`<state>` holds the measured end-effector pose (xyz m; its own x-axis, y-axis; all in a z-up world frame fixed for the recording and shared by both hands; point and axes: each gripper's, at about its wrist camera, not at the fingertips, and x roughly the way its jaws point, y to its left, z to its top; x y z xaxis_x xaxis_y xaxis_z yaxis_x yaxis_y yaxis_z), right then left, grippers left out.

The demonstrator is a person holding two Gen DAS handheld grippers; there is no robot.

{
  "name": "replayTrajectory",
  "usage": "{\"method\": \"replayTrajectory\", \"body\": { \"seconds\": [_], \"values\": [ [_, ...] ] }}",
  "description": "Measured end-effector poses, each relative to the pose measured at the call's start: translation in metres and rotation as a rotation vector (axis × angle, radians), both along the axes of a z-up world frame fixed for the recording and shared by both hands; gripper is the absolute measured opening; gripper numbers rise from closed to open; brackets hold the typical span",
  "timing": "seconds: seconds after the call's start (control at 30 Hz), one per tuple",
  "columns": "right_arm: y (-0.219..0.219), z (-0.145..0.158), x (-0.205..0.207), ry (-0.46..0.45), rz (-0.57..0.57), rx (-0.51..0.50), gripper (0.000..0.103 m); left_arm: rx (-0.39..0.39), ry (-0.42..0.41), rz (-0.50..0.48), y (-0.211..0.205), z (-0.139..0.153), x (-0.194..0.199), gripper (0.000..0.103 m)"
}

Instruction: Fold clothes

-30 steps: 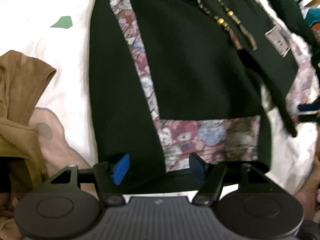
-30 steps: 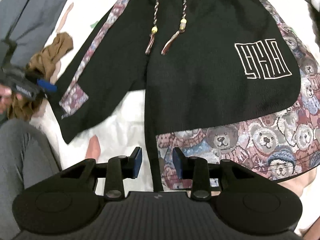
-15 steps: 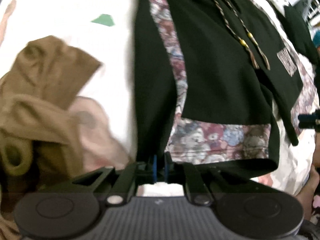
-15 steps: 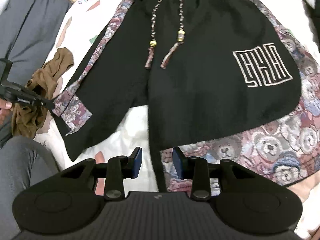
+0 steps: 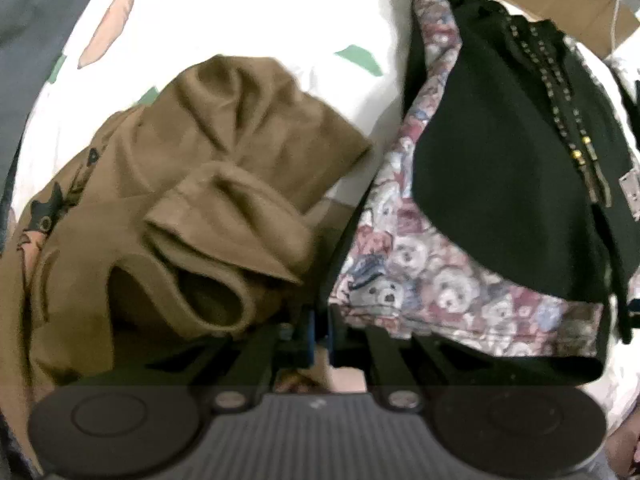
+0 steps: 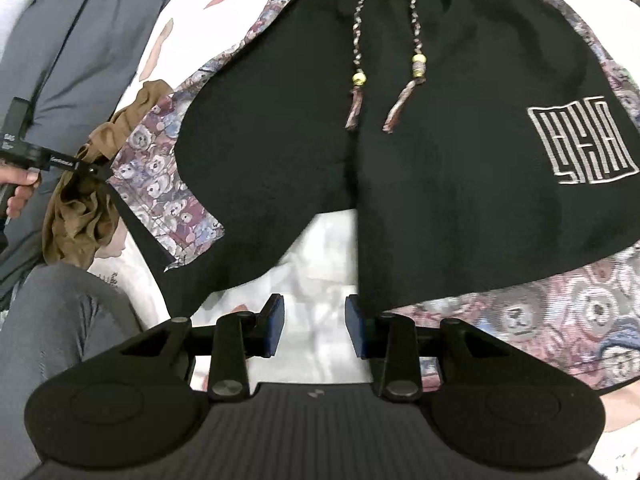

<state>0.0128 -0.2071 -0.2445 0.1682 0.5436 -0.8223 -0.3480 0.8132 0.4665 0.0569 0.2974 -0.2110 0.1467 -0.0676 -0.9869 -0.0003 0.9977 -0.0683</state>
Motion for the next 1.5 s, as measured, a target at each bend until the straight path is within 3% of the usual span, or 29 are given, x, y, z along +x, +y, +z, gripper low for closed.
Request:
{"method": "replayTrajectory", "body": {
  "seconds": [0.1, 0.2, 0.27, 0.37, 0.5, 0.53, 0.57, 0.6, 0.67, 0.7, 0.73, 0.77, 0.93, 1.07, 1.3, 1.4, 1.47, 1.5],
  "values": [
    [0.009, 0.000, 0.002, 0.012, -0.011, 0.019, 0.038, -0.010, 0.009, -0.005, 0.003, -0.001, 0.002, 0.012],
    [0.020, 0.002, 0.006, 0.030, -0.030, 0.067, 0.049, -0.010, -0.009, -0.014, -0.001, 0.004, 0.001, 0.021],
    [0.024, 0.003, 0.010, 0.045, -0.045, 0.084, 0.055, -0.030, -0.027, -0.011, -0.002, 0.006, 0.002, 0.036],
    [0.032, -0.001, 0.016, 0.100, -0.091, 0.120, 0.061, -0.032, -0.036, -0.015, -0.004, -0.001, 0.008, 0.045],
    [0.043, -0.011, 0.020, 0.200, -0.127, 0.177, 0.062, -0.025, -0.020, -0.015, -0.006, -0.019, 0.014, 0.043],
    [0.046, -0.014, 0.020, 0.213, -0.125, 0.178, 0.062, -0.029, -0.017, -0.012, -0.005, -0.024, 0.015, 0.038],
    [0.049, -0.018, 0.020, 0.225, -0.121, 0.179, 0.062, -0.038, -0.015, -0.011, -0.004, -0.029, 0.016, 0.019],
    [0.052, -0.021, 0.020, 0.237, -0.118, 0.180, 0.061, -0.050, -0.007, -0.014, -0.004, -0.032, 0.016, 0.009],
    [0.059, -0.026, 0.019, 0.252, -0.090, 0.167, 0.043, -0.063, 0.003, -0.026, -0.006, -0.034, 0.014, 0.006],
    [0.064, -0.030, 0.018, 0.262, -0.067, 0.161, 0.023, -0.067, 0.003, -0.033, -0.006, -0.034, 0.012, 0.006],
    [0.067, -0.029, 0.015, 0.258, -0.042, 0.157, 0.009, -0.071, 0.002, -0.034, -0.007, -0.033, 0.010, 0.006],
    [0.069, -0.029, 0.013, 0.254, -0.017, 0.155, 0.006, -0.077, 0.001, -0.033, -0.007, -0.031, 0.009, 0.006],
    [0.070, -0.024, 0.004, 0.233, 0.086, 0.128, 0.002, -0.108, -0.017, -0.019, -0.002, -0.019, 0.000, 0.006],
    [0.059, -0.021, 0.006, 0.218, 0.105, 0.112, 0.002, -0.145, -0.032, -0.001, -0.002, -0.010, -0.009, 0.005],
    [0.053, -0.033, 0.000, 0.232, 0.119, 0.072, 0.002, -0.095, 0.048, -0.018, -0.012, -0.029, -0.016, 0.010],
    [0.057, -0.034, -0.002, 0.243, 0.123, 0.041, 0.006, -0.077, 0.061, -0.022, -0.014, -0.030, -0.018, 0.017],
    [0.057, -0.033, -0.001, 0.266, 0.128, 0.043, 0.022, -0.081, 0.053, -0.015, -0.012, -0.025, -0.019, 0.030],
    [0.056, -0.030, 0.000, 0.272, 0.123, 0.063, 0.047, -0.081, 0.042, -0.008, -0.010, -0.022, -0.019, 0.032]
  ]
}}
